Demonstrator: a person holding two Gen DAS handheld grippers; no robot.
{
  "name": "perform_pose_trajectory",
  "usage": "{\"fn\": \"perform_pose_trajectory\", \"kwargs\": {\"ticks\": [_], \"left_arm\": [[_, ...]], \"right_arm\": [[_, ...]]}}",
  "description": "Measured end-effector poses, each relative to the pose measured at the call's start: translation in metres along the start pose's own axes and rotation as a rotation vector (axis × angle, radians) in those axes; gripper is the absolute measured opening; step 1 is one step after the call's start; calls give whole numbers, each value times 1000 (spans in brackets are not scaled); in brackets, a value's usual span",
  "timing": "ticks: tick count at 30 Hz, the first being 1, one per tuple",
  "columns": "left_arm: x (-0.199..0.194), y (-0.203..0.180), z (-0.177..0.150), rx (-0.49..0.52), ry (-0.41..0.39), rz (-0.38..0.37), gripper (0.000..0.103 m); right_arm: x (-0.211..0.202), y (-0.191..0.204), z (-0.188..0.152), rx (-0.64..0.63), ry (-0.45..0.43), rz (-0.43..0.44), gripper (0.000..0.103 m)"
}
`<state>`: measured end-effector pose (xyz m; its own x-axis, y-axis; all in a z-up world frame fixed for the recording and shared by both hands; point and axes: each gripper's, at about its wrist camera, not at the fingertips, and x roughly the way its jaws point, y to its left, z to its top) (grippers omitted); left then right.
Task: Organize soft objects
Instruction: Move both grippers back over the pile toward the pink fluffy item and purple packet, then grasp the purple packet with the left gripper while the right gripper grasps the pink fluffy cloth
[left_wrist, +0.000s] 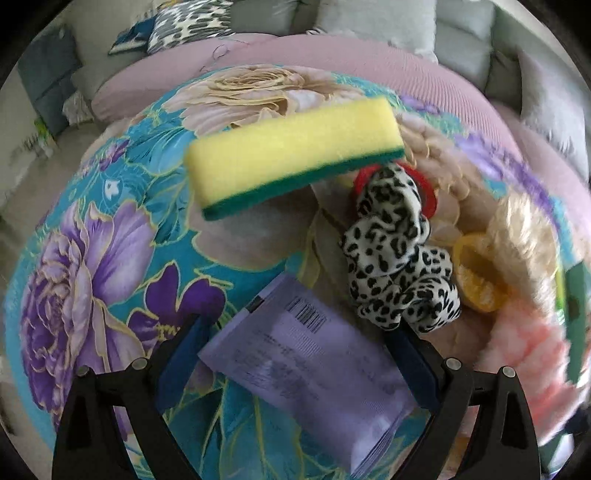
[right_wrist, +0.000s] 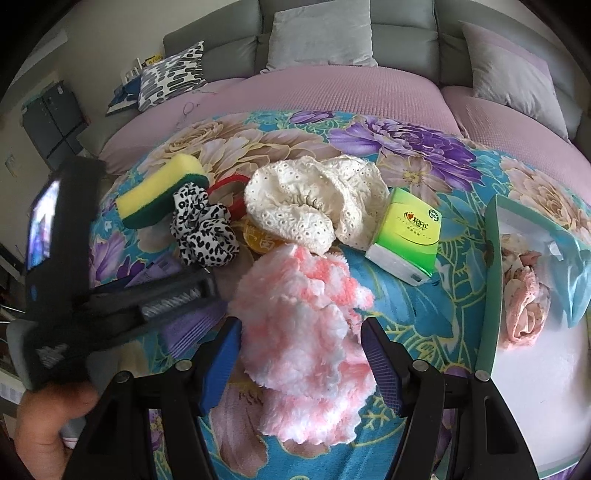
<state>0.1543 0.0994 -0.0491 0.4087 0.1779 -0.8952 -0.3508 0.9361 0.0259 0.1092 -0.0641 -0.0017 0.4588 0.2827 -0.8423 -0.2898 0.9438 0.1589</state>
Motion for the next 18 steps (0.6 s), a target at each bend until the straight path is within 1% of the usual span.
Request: {"fn": "perform_pose_trajectory", "kwargs": {"ticks": [2,6,12,15,18], "left_arm": [[-2,0,-3,16,-1,2,96],[-7,4,-11,44,10,-21,96],[-14,11,-23,82,25,-21,96],[-15,17,-24,85,29,-2,96],[-13,24,-25,68,39,-16,96]], "right_arm": [[-1,-2,0,5,-1,1,70],[-2,-3,0,9,-2,7,70],[-2,-4,0,9,0,9,70],[-1,-3,-1,10,-3,8,70],[0,0,-1,-7,-11,-2,70]]}}
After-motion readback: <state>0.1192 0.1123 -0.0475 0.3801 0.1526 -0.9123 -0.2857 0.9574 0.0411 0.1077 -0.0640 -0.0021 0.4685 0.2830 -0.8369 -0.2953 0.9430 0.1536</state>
